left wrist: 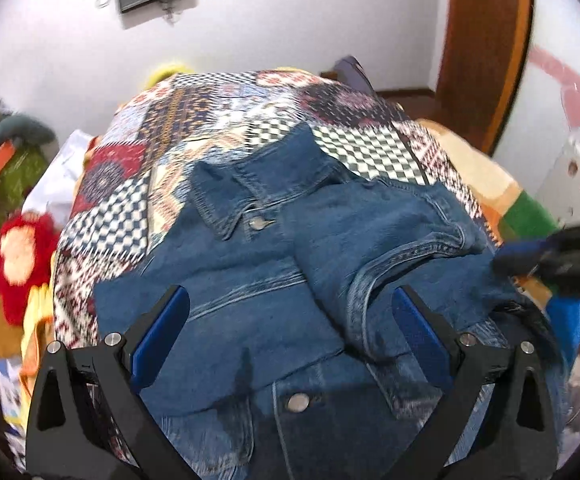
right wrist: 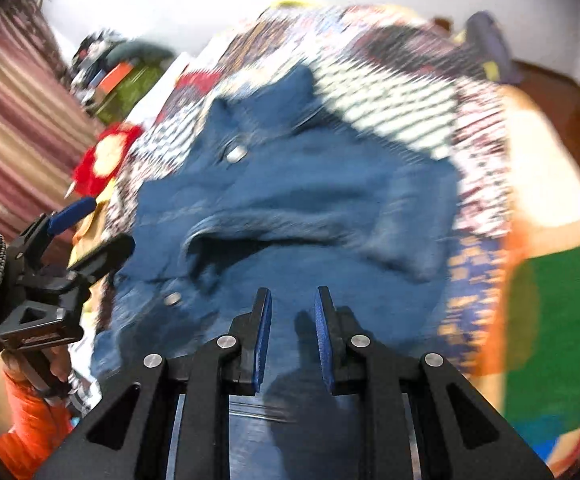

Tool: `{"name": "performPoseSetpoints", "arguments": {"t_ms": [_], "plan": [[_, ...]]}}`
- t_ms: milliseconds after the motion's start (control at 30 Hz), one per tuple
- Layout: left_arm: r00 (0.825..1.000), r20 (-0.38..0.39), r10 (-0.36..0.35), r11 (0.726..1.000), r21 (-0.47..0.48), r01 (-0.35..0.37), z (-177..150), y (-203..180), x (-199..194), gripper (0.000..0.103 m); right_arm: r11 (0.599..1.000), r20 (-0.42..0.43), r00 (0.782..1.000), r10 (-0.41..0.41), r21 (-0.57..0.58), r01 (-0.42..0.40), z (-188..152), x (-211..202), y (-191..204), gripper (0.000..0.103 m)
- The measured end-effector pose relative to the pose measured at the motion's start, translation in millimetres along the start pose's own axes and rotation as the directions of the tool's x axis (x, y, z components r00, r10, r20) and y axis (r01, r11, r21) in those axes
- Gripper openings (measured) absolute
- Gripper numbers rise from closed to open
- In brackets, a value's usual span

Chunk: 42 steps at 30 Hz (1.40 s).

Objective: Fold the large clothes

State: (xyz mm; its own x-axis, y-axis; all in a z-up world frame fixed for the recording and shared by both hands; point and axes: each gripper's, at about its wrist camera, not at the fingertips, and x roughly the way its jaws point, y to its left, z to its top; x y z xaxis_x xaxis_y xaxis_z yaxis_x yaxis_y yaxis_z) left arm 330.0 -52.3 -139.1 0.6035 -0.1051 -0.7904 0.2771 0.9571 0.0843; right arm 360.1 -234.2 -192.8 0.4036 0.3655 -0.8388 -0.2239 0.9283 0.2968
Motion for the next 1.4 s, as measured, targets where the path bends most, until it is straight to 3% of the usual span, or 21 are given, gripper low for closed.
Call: {"name": "performPoseSetpoints", "arguments": {"t_ms": [133, 333, 567, 633, 867, 967, 1033, 1167, 1400], "plan": [[0.997, -0.080, 0.015, 0.997, 0.081, -0.009, 9.6, -19.3, 38.9, 0.102, 0.998, 0.045, 0.997, -0.068, 0.015, 0.068, 1.8, -15.1, -28.4, 0.018], [0.969, -0.246, 0.030, 0.988, 0.157, 0.009, 11.2, -39.7, 105.0, 0.102, 0.995, -0.005, 0.997, -0.082, 0.059, 0.082, -2.1, 4.2, -58.5, 0.018], [0.971, -0.229, 0.067, 0.977, 0.211, -0.018, 27.4, -50.5, 128.1, 0.101, 0.994, -0.093, 0.993, -0.066, 0.086, 0.074, -12.1, 46.1, -71.0, 0.018], [0.975, -0.194, 0.105, 0.977, 0.206, -0.064, 34.9, -43.0, 124.7, 0.097, 0.994, -0.099, 0.993, -0.066, 0.084, 0.075, -14.9, 52.5, -71.4, 0.018], [0.978, -0.090, 0.187, 0.982, 0.013, -0.187, 56.5, 30.6, 84.7, 0.096, 0.993, -0.097, 0.989, -0.110, 0.019, 0.113, -19.7, 58.8, -65.6, 0.018], [0.980, -0.092, 0.178, 0.977, -0.099, -0.187, 49.1, 72.0, 68.4, 0.096, 0.991, -0.092, 0.987, -0.134, -0.011, 0.134, -19.8, 59.8, -59.8, 0.018], [0.982, -0.115, 0.147, 0.974, -0.156, -0.164, 34.3, 92.4, 62.7, 0.096, 0.993, -0.083, 0.989, -0.119, -0.013, 0.119, -19.7, 58.7, -57.6, 0.020], [0.974, -0.154, 0.167, 0.963, -0.186, -0.194, -4.7, 104.8, 61.1, 0.096, 0.991, -0.089, 0.987, -0.134, -0.027, 0.132, -19.8, 60.8, -50.6, 0.022], [0.966, -0.255, 0.034, 0.923, -0.363, -0.129, -86.4, 128.8, 79.9, 0.097, 0.985, -0.099, 0.981, -0.166, -0.055, 0.161, -19.4, 62.4, -43.3, 0.022]]}}
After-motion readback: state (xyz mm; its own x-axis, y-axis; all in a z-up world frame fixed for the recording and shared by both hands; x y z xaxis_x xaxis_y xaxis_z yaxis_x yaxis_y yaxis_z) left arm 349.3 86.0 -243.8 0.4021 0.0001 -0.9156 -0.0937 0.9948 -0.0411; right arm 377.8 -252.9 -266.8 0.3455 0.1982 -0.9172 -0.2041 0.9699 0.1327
